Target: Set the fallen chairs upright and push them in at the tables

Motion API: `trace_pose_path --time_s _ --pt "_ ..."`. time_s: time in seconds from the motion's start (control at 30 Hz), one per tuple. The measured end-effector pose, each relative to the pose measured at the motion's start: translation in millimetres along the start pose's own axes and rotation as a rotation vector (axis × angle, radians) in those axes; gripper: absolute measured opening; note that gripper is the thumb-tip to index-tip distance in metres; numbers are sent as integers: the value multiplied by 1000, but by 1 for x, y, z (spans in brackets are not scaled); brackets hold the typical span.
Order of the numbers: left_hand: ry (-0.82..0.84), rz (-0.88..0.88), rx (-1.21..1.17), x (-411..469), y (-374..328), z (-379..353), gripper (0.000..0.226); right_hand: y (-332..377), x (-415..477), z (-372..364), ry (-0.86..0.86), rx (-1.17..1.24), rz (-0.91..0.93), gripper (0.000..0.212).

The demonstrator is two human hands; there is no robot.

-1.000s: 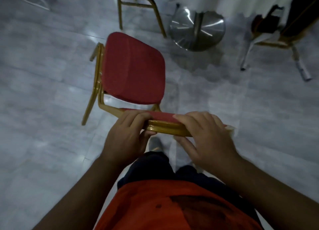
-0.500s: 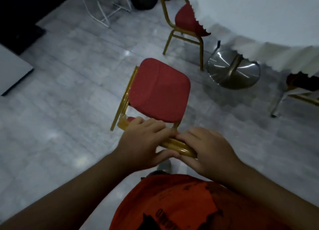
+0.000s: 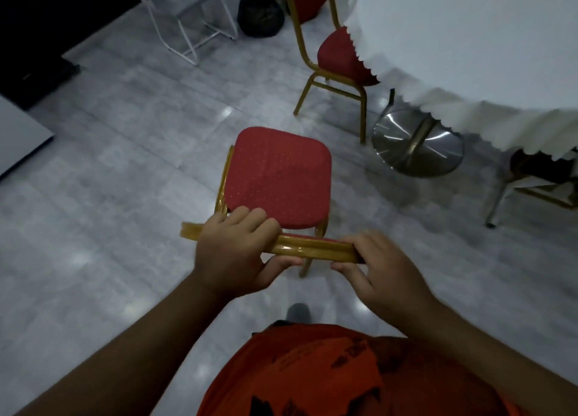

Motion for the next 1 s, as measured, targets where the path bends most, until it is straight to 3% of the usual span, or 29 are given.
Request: trace_pose_path --time_s 0.2,0.63,0.9,1.0 --pt "-78 72 -93 0 -22 -19 53 -9 -4 22 -71 -149 -4 48" --pt "-68 -321 -426 70 -69 -55 52 -39 -79 37 -267 -132 -228 38" --pt "46 -345 -477 113 -82 -74 54 -62 -72 53 -310 -170 -324 41" --pt "72 -348 -492 130 -78 -81 52 -65 -58 57 -318 -165 -378 34"
Point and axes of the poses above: each hand's wrist, its own x-axis towards the middle knuckle, its own z-axis out of the back of the hand, y = z × x, the point moved 1 cm from there along x, towards the middle knuckle, and after that the axes turned 11 degrees about y, right-handed, at the moved point
